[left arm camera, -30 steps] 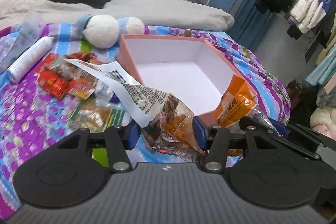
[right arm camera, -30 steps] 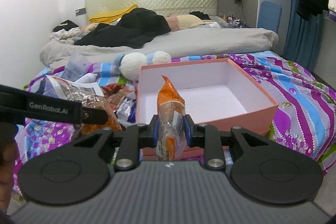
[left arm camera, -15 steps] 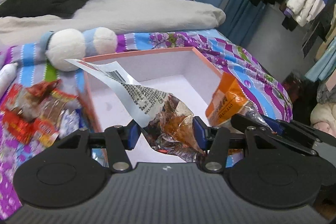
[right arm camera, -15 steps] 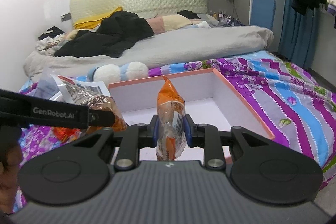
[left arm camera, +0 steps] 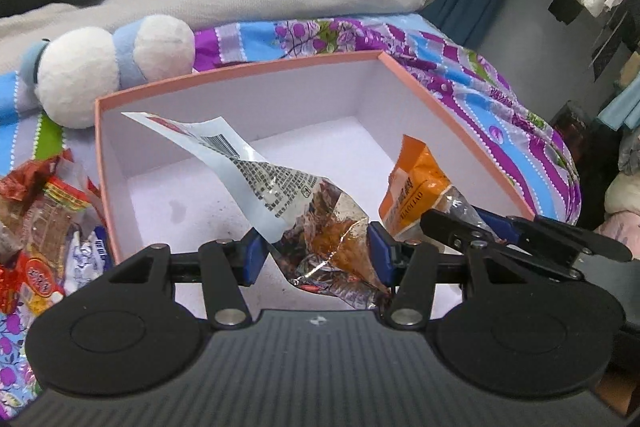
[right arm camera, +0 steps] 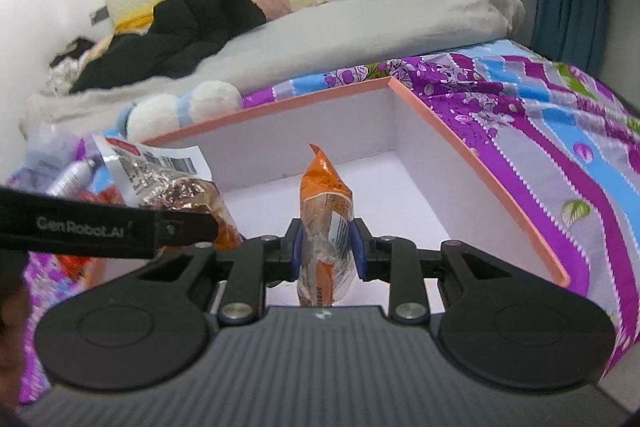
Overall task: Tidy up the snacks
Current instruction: 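Open both grippers to drop the packets into the pink box, then withdraw both tools from the box back toward the snack pile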
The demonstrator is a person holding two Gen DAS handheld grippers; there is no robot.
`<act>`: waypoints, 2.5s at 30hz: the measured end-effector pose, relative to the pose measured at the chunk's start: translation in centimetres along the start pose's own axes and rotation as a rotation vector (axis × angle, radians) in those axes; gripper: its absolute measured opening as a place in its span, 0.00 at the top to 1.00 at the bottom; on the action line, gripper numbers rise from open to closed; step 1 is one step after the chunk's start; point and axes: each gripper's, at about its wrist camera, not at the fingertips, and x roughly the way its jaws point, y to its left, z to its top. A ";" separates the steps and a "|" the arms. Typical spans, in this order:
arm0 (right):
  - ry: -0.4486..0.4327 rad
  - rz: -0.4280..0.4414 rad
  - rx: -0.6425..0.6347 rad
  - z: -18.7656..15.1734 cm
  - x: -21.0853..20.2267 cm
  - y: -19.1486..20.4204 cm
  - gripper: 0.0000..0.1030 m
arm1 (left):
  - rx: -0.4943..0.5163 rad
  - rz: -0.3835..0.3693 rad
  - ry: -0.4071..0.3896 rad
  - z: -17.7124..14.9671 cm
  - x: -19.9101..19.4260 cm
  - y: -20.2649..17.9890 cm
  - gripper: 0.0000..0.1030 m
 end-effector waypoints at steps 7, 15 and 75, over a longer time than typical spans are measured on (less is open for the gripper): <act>0.049 -0.013 0.006 -0.6 1.8 -0.3 0.58 | -0.003 0.021 -0.003 0.0 0.6 0.1 0.26; 0.022 -0.028 0.005 -1.0 -0.2 0.8 0.53 | 0.007 0.023 -0.065 -0.1 -3.6 -0.4 0.26; -0.137 0.168 -0.147 -13.5 -22.5 15.5 0.53 | -0.180 0.156 -0.253 -22.1 -30.9 7.5 0.18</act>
